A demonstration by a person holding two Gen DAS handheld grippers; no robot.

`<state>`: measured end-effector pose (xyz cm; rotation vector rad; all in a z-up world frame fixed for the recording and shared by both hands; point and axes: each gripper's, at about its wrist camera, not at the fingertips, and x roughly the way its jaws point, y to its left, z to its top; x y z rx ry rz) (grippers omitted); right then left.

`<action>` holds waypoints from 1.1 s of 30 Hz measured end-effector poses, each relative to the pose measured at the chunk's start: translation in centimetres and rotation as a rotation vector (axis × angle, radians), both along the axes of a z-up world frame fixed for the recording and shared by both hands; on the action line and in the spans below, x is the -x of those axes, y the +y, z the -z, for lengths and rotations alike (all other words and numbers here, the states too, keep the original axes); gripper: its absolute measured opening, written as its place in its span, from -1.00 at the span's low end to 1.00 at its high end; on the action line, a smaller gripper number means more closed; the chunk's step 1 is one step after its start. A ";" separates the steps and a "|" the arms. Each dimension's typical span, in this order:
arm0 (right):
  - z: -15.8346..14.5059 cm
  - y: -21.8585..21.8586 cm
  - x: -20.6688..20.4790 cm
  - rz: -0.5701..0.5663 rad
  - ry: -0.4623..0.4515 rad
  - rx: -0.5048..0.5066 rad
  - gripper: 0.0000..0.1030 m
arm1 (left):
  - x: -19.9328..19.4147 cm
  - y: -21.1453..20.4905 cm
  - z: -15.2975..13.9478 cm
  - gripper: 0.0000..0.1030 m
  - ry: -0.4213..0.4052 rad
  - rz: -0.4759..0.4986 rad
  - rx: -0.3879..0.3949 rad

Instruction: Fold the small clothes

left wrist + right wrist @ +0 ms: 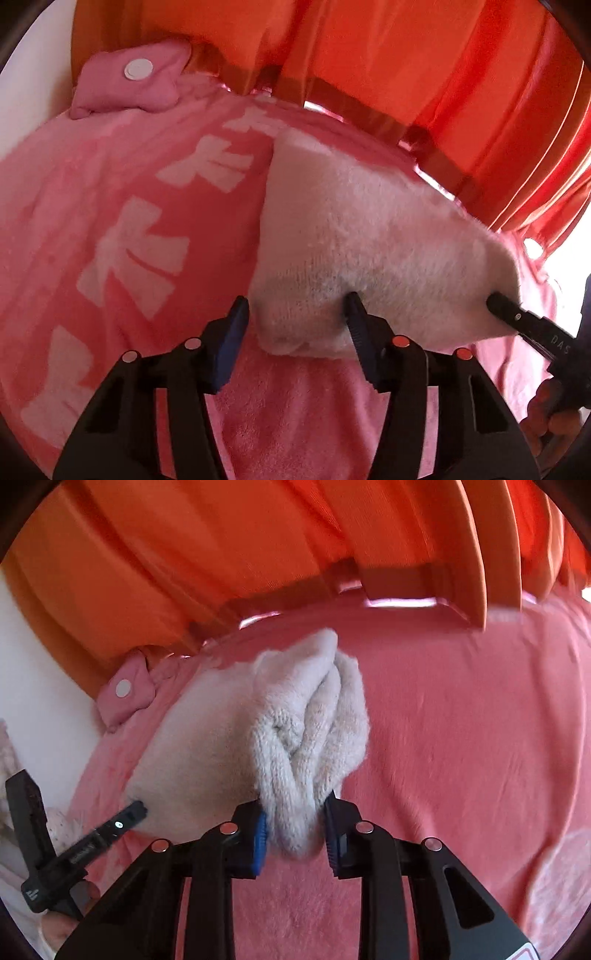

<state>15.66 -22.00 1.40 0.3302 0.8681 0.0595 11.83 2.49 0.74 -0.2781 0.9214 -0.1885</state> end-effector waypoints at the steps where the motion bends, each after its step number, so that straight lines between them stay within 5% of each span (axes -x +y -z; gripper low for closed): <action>1: 1.6 0.0 -0.5 0.000 0.050 0.025 -0.51 | -0.1 -0.1 0.7 0.08 0.019 0.002 0.011; 3: 4.0 -0.1 0.0 0.005 0.055 0.027 -0.39 | 0.0 -0.5 1.8 0.11 0.044 0.002 0.012; 6: 1.2 1.3 2.3 0.052 0.012 0.133 -0.36 | 1.5 -1.5 0.8 0.14 -0.005 0.012 -0.088; 9: -0.2 3.1 5.2 0.071 -0.063 0.223 -0.15 | 3.4 -2.7 0.2 0.52 -0.035 0.030 -0.167; 12: 1.2 4.8 8.1 0.092 -0.089 0.290 0.15 | 5.3 -3.7 0.7 0.65 -0.055 0.037 -0.252; 14: 2.8 5.6 9.4 0.104 -0.059 0.345 0.18 | 6.9 -4.3 1.5 0.66 -0.062 0.035 -0.304; 22: 4.6 6.2 11.1 0.102 -0.033 0.239 0.34 | 9.2 -5.0 2.1 0.66 -0.107 0.013 -0.307; 33: 4.1 6.5 11.8 0.124 -0.082 0.248 0.33 | 10.1 -6.0 2.9 0.74 -0.112 -0.009 -0.366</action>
